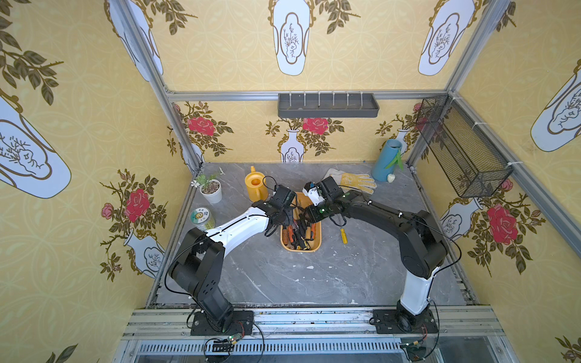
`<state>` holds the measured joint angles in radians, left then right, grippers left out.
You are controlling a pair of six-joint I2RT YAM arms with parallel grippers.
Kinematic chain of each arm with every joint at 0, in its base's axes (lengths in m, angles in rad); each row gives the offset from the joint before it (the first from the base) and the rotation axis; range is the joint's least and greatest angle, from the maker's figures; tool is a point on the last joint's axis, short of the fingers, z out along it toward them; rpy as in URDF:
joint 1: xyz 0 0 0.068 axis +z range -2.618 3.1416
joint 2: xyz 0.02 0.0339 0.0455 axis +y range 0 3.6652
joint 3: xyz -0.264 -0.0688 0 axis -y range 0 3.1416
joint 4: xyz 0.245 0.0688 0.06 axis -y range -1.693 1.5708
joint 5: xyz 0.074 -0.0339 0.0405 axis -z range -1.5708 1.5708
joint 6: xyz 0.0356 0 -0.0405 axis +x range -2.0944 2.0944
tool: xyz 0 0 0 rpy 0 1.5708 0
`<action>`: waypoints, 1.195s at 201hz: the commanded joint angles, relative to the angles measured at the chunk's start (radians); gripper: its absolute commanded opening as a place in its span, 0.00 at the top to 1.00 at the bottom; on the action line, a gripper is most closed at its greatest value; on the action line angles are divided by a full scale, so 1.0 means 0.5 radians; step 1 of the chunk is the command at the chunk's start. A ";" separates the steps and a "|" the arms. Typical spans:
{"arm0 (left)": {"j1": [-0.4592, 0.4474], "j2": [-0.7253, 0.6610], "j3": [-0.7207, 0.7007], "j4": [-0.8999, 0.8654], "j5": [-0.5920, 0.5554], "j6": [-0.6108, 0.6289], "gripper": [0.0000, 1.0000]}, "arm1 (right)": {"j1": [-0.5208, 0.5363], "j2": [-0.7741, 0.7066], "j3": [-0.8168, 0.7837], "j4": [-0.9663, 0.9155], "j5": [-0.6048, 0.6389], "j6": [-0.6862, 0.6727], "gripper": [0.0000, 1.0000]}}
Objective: Take out the screwdriver from the storage box
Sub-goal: Pick up the screwdriver from the storage box.
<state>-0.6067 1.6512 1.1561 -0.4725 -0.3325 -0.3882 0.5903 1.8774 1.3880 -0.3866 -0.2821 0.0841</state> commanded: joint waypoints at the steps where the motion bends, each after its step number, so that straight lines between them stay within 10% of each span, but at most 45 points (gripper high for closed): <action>1: -0.001 -0.022 -0.014 0.107 0.005 0.021 1.00 | -0.019 0.036 0.045 0.094 0.013 -0.097 0.49; 240: -0.005 -0.017 0.004 0.092 -0.031 0.011 1.00 | 0.083 0.331 0.296 -0.197 0.178 -0.147 0.65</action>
<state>-0.6079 1.6451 1.1515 -0.4843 -0.3416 -0.3813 0.6254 2.0418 1.5364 -0.4541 -0.2058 -0.0029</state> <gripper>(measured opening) 0.102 0.369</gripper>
